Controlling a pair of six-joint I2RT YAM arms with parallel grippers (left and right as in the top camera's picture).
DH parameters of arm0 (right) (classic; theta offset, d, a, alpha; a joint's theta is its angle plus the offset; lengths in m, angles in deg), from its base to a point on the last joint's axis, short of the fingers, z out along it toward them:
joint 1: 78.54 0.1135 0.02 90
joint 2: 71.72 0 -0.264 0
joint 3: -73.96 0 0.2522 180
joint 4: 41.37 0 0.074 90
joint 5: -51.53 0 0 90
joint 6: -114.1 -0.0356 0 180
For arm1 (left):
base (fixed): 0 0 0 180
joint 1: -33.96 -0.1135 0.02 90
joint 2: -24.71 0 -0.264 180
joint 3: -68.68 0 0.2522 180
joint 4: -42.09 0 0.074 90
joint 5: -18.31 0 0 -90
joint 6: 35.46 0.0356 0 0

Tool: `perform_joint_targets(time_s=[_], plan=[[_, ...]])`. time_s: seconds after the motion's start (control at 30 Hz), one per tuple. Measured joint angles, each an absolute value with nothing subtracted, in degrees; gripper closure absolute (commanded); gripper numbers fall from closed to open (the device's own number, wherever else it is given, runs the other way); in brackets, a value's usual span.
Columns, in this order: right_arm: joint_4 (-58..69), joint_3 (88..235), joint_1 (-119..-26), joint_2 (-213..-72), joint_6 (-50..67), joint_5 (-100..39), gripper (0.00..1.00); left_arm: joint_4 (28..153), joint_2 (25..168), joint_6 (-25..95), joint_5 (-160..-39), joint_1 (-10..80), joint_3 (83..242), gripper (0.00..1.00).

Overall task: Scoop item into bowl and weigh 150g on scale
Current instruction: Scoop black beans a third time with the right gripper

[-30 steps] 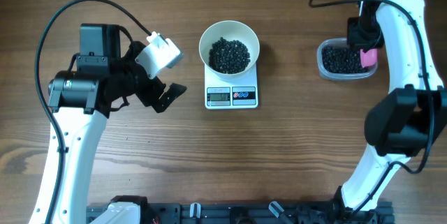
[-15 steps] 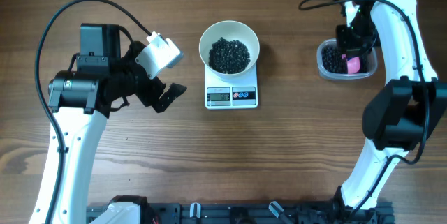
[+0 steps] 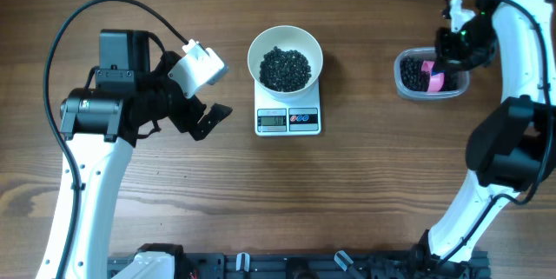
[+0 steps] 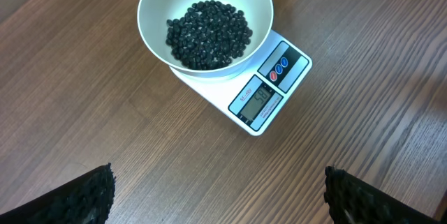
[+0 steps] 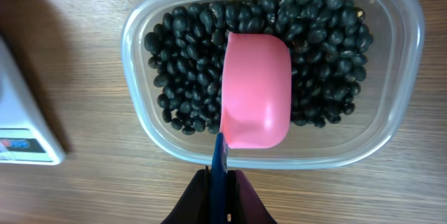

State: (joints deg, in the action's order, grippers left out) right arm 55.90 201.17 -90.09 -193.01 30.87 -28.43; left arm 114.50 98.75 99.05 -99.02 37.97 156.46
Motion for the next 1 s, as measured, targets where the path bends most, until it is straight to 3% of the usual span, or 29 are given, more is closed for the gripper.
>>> perform_joint_targets(time_s=[0.8, 1.0], plan=[[57.2, 201.6, -90.7, -194.8, 31.1, -19.0, 0.96, 114.5, 98.7, 99.0, -99.0, 38.0, 156.5, 0.0], [59.1, 201.8, -95.1, -195.9, 34.1, -14.3, 0.96, 114.5, 98.7, 99.0, -99.0, 38.0, 156.5, 0.0]])
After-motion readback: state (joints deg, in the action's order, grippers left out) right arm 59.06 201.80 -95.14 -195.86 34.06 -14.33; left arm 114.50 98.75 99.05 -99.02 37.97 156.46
